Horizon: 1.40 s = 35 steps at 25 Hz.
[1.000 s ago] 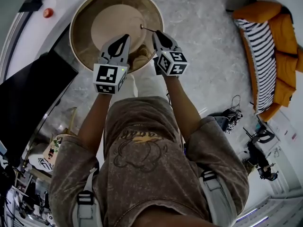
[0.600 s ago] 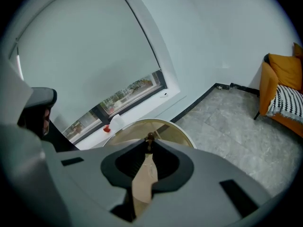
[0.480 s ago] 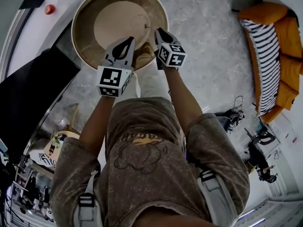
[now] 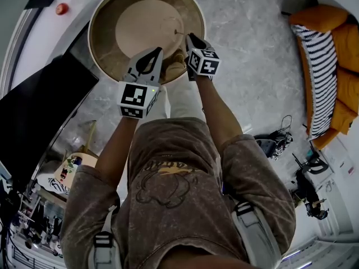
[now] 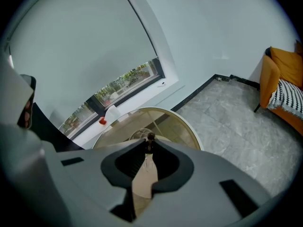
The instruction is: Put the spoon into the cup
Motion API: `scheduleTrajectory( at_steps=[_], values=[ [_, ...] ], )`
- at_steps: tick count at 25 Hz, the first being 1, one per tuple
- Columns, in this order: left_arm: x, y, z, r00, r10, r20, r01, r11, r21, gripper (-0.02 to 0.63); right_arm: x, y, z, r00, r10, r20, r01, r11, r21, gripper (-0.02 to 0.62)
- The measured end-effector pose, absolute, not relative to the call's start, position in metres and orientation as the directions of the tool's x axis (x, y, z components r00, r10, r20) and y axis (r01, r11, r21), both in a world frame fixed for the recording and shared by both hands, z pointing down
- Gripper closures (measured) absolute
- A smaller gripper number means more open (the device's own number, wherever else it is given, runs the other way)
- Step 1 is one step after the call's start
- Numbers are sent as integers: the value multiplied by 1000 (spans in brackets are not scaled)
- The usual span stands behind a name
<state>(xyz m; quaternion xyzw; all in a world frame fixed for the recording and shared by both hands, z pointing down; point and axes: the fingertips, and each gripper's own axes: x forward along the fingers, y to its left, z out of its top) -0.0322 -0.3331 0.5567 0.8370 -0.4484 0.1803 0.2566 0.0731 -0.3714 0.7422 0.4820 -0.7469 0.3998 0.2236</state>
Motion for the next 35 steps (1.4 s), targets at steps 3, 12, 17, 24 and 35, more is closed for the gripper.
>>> scheduleTrajectory(
  at_steps=[3, 12, 17, 24, 35],
  values=[
    [-36, -334, 561, 528, -657, 538, -847, -457, 272, 589, 68, -371, 753, -435, -523, 733, -899, 211, -383, 534],
    [-36, -335, 570, 526, -650, 549, -849, -445, 286, 589, 57, -367, 778, -434, -478, 764, -901, 206, -383, 534],
    [-37, -335, 573, 525, -645, 555, -849, -441, 290, 589, 52, -369, 790, -440, -459, 772, -898, 211, -386, 534],
    [-44, -333, 582, 513, -642, 570, -857, -424, 293, 589, 44, -371, 802, -446, -445, 777, -895, 216, -390, 534],
    [-44, -330, 592, 505, -628, 591, -861, -407, 303, 589, 40, -372, 808, -478, -442, 759, -879, 236, -415, 532]
  ],
)
